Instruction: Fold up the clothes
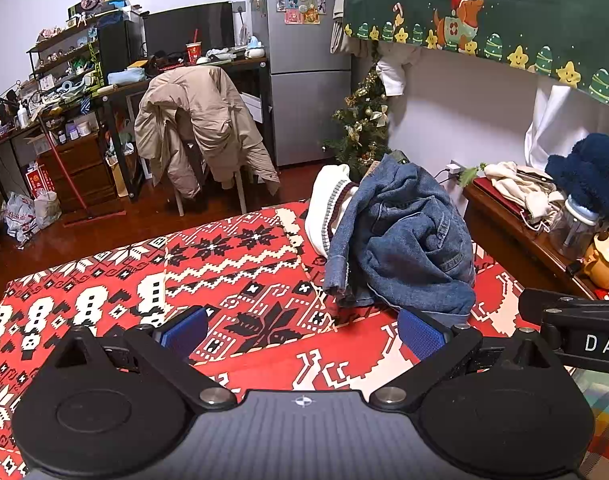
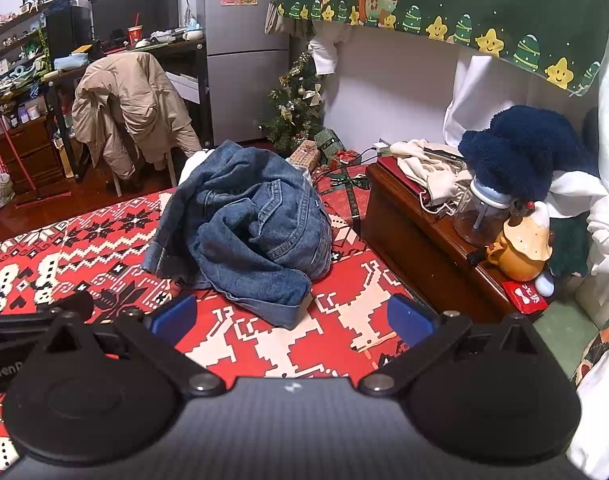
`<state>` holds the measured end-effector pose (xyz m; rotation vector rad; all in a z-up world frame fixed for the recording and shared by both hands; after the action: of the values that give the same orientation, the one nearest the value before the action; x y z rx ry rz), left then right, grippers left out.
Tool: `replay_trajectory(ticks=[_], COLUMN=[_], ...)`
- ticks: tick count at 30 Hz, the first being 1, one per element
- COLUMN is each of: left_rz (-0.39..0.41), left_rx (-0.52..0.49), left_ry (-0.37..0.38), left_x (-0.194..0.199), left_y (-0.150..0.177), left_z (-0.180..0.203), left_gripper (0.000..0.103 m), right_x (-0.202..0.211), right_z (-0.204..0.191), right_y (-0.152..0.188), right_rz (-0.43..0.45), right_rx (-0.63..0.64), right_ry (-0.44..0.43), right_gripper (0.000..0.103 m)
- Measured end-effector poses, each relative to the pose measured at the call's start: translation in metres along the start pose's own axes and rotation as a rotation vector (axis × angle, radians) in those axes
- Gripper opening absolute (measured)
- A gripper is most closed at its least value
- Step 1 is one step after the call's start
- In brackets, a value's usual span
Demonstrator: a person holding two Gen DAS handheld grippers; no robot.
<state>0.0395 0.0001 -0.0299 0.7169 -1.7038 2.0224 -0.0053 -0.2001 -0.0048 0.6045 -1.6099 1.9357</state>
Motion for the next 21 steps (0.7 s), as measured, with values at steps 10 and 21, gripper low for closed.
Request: replay_trajectory(ticks=[10, 21], left_rz=[0.003, 0.009], left_rx=[-0.004, -0.006], left_ry=[-0.001, -0.003], left_x=[0.0006, -0.0002], left_y=[0.0007, 0.0011], left_z=[-0.0003, 0.0021], left_gripper=[0.102, 0.102], right_x=[0.0000, -0.0019], right_z=[-0.0001, 0.0004], right_y=[-0.0001, 0.0011], right_rz=[0.000, 0.007], right_rx=[-0.002, -0.001], right_ry=[-0.002, 0.004], right_gripper=[0.102, 0.102])
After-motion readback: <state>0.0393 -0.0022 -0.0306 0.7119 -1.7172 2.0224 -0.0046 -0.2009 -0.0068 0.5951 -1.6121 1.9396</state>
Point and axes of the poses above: each gripper's, at about its wrist camera, not at the fingertips, and x roughly against the way its jaws point, z to its right, y to its underside, the point moved 5 cm from there along -x, roughly the way its jaws point, and after that the axes turned 13 degrees about x, right-handed, at the moved point
